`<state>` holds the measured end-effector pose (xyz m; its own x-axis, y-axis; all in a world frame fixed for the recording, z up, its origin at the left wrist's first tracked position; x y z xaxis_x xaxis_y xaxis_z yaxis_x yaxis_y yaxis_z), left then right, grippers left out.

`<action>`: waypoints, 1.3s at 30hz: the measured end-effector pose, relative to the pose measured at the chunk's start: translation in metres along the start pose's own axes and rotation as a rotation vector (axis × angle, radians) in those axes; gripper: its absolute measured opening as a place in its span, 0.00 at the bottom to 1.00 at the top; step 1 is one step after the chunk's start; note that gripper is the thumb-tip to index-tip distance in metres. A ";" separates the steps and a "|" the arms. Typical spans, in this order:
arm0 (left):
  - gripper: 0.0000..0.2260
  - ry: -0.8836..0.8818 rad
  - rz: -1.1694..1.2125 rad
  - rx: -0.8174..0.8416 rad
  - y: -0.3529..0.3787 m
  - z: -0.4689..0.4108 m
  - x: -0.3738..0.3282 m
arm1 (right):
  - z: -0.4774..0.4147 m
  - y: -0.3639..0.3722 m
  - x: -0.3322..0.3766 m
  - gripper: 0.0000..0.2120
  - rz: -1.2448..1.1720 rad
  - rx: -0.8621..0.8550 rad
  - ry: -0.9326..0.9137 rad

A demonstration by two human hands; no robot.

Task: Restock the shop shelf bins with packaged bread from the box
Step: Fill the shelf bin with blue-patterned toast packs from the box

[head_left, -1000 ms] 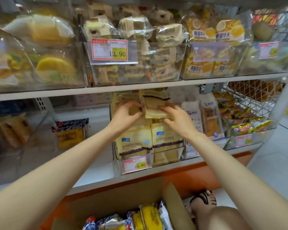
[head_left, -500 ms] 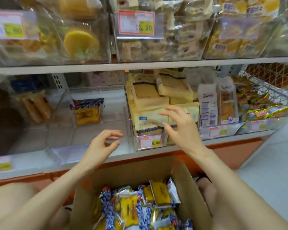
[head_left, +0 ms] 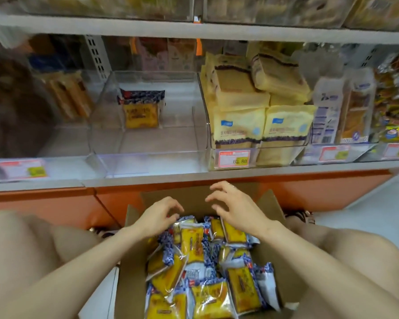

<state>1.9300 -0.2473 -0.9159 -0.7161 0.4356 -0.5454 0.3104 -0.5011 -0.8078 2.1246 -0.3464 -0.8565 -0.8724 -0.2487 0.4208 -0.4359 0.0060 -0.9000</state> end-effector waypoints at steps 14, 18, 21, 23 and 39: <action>0.08 -0.060 0.015 -0.071 -0.018 0.008 0.020 | -0.036 0.007 0.015 0.14 0.096 0.516 0.021; 0.08 -0.071 0.014 -0.104 -0.024 0.017 0.025 | -0.057 0.017 0.035 0.14 0.077 0.556 -0.043; 0.08 -0.082 0.015 -0.113 -0.028 0.020 0.028 | -0.059 0.023 0.039 0.15 0.077 0.574 -0.068; 0.08 -0.095 0.013 -0.125 -0.029 0.020 0.030 | -0.058 0.027 0.038 0.15 0.068 0.594 -0.063; 0.09 -0.383 -0.042 -0.099 -0.016 0.024 0.072 | -0.051 0.089 0.010 0.12 -0.132 0.690 0.158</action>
<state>1.8584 -0.2260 -0.9367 -0.9049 0.1345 -0.4038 0.3213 -0.4064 -0.8553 2.0656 -0.2990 -0.9264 -0.8664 -0.0619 0.4956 -0.3461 -0.6410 -0.6851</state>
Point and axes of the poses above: each hand's wrist, its own z-axis away from the middle knuckle, its own y-axis out of the palm, x = y × z, the point moved 2 cm from there along -z, towards the middle knuckle, and after that the axes turned 10 degrees about -y, right-handed, at the moved point
